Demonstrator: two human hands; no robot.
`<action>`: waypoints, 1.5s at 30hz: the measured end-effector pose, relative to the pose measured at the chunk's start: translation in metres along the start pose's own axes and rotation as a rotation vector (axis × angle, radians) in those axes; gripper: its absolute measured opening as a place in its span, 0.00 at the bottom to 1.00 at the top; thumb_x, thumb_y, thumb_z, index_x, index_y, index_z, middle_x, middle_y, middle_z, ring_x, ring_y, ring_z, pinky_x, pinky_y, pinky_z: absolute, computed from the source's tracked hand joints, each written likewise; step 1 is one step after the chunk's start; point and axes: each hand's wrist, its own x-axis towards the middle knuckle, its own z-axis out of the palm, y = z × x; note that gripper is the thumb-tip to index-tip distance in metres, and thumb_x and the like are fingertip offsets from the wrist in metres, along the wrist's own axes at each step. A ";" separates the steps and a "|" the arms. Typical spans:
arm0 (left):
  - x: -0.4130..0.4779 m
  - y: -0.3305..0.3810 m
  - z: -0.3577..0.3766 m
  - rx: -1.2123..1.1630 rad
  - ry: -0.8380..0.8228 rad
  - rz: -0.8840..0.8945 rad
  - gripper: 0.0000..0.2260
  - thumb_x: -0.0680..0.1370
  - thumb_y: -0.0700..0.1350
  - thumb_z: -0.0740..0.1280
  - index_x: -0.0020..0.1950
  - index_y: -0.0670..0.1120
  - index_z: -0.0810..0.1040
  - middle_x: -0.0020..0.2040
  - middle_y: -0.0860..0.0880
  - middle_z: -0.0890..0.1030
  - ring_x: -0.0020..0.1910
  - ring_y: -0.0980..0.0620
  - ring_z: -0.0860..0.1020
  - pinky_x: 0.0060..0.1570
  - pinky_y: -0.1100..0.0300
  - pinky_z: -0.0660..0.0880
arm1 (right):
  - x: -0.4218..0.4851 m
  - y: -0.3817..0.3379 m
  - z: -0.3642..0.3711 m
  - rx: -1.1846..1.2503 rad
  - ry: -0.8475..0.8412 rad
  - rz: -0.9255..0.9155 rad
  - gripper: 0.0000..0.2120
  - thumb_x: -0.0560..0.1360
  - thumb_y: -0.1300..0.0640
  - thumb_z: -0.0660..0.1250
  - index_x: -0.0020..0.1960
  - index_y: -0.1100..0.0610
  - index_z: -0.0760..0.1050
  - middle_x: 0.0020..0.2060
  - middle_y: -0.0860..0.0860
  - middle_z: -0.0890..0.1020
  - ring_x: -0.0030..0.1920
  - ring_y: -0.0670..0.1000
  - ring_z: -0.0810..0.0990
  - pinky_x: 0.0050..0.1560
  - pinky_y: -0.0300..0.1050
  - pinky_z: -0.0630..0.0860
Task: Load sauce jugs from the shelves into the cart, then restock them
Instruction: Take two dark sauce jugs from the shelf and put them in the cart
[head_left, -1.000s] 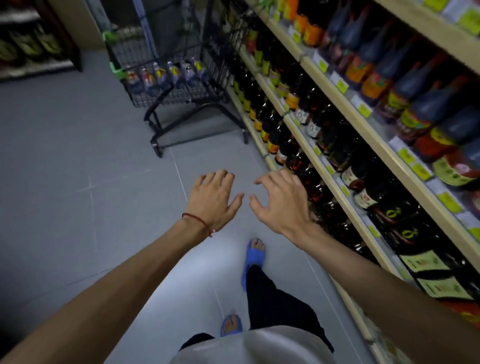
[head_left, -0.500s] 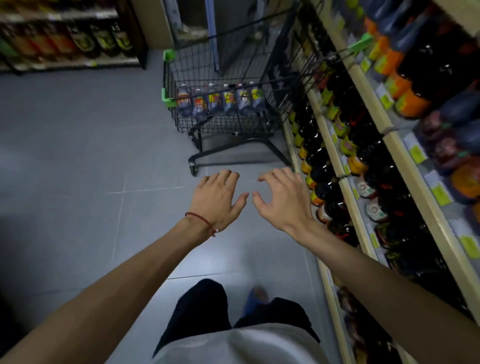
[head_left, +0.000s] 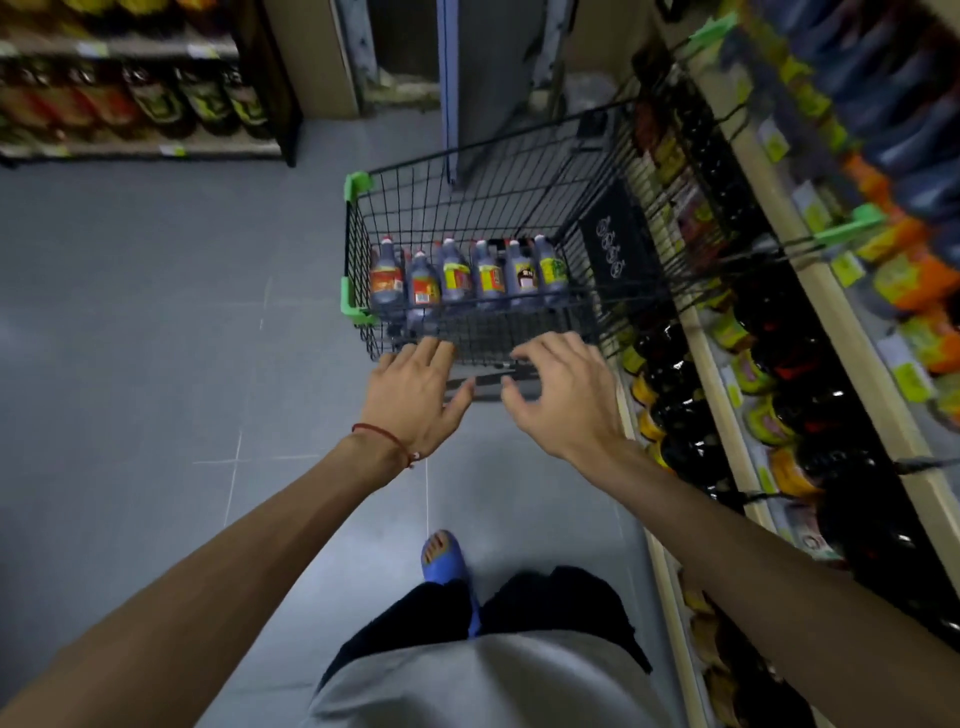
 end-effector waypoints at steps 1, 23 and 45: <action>0.015 -0.013 -0.001 0.003 -0.005 -0.004 0.20 0.81 0.61 0.53 0.60 0.48 0.71 0.52 0.48 0.76 0.50 0.46 0.77 0.54 0.49 0.74 | 0.019 -0.002 0.006 0.012 0.010 0.012 0.17 0.74 0.45 0.66 0.55 0.54 0.82 0.49 0.49 0.83 0.52 0.54 0.78 0.52 0.49 0.71; 0.262 -0.143 0.107 -0.260 -0.305 -0.425 0.18 0.83 0.59 0.57 0.66 0.49 0.69 0.59 0.46 0.78 0.52 0.45 0.80 0.54 0.49 0.77 | 0.303 0.069 0.190 0.263 -0.378 0.085 0.18 0.74 0.44 0.65 0.55 0.54 0.83 0.49 0.48 0.84 0.51 0.54 0.80 0.48 0.46 0.75; 0.281 -0.222 0.258 -0.460 -0.502 -0.708 0.35 0.82 0.49 0.63 0.82 0.43 0.46 0.82 0.43 0.48 0.79 0.42 0.55 0.75 0.48 0.61 | 0.295 0.074 0.413 0.716 -0.884 0.937 0.28 0.76 0.37 0.69 0.67 0.56 0.79 0.61 0.51 0.83 0.58 0.53 0.82 0.64 0.55 0.77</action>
